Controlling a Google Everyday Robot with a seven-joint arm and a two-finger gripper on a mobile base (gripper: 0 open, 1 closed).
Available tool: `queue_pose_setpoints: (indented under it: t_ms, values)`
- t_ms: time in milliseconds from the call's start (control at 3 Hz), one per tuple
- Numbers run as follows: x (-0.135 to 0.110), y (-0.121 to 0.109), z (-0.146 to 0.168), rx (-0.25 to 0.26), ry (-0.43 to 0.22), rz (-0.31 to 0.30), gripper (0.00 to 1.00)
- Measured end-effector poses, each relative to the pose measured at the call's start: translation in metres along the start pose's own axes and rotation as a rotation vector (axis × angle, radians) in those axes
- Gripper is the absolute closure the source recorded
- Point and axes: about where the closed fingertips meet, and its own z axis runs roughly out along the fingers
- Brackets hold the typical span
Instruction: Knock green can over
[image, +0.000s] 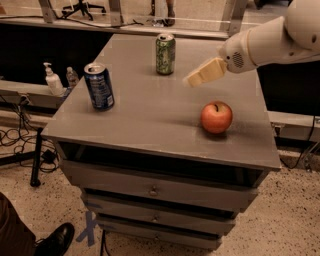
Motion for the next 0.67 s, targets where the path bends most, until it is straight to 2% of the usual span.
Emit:
queue_pose_setpoints:
  t_ms: [333, 667]
  values:
    - [-0.0085, -0.0072, 0.0025, 0.029, -0.03, 0.001, 0.0]
    - [-0.0086, -0.0072, 0.0026, 0.029, -0.03, 0.001, 0.0]
